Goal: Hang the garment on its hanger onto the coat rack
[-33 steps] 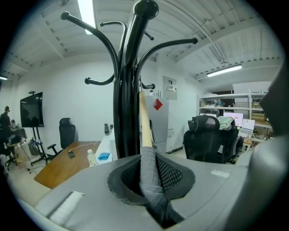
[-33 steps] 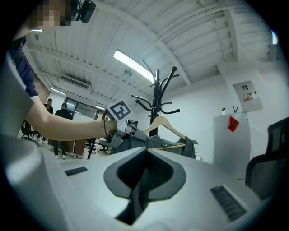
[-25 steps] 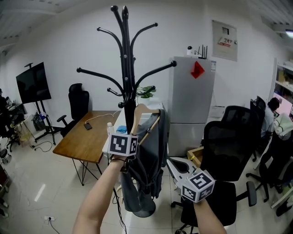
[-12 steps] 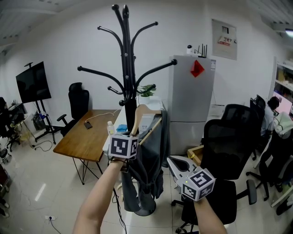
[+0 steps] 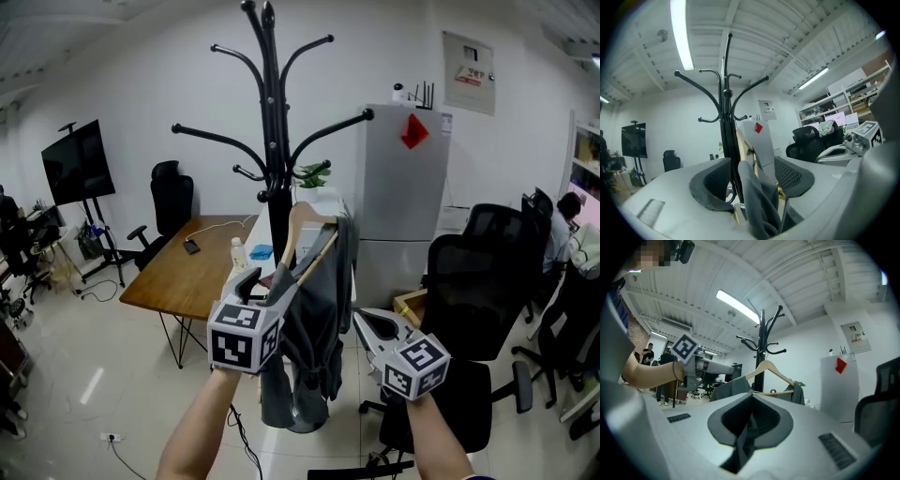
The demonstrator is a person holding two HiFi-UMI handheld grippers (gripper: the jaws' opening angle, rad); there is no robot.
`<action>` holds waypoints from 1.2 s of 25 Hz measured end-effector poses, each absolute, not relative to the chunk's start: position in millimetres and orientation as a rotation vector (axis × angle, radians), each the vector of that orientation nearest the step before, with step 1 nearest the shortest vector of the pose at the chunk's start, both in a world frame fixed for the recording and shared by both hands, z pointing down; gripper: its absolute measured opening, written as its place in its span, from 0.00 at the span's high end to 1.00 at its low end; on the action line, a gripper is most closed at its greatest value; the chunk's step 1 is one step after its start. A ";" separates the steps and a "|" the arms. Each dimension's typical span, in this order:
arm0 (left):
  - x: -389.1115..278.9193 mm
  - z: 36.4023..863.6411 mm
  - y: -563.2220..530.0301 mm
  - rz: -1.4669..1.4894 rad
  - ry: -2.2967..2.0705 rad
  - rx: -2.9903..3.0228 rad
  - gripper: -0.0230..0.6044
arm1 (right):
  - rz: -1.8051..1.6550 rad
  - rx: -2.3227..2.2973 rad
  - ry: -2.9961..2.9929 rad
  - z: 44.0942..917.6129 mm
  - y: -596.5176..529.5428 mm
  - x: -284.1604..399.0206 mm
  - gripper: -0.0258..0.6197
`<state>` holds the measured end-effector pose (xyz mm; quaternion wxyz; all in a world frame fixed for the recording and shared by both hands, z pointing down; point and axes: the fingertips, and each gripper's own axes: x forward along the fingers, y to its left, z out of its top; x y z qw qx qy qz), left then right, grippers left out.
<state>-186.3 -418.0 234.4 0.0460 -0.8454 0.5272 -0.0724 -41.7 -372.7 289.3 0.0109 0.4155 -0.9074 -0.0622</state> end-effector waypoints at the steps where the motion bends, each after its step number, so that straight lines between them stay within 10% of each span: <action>1: -189.4 239.0 -404.9 -0.166 1.621 -2.583 0.56 | -0.189 1.292 -2.831 291.2 -372.0 -42.4 0.96; 5: -197.2 270.3 -363.2 -0.004 1.641 -2.641 0.96 | -0.148 1.266 -2.838 303.7 -368.1 -48.6 0.96; 30: -135.0 371.7 -324.3 -0.078 1.603 -2.885 0.96 | -0.057 1.071 -2.902 338.8 -315.6 -70.8 0.96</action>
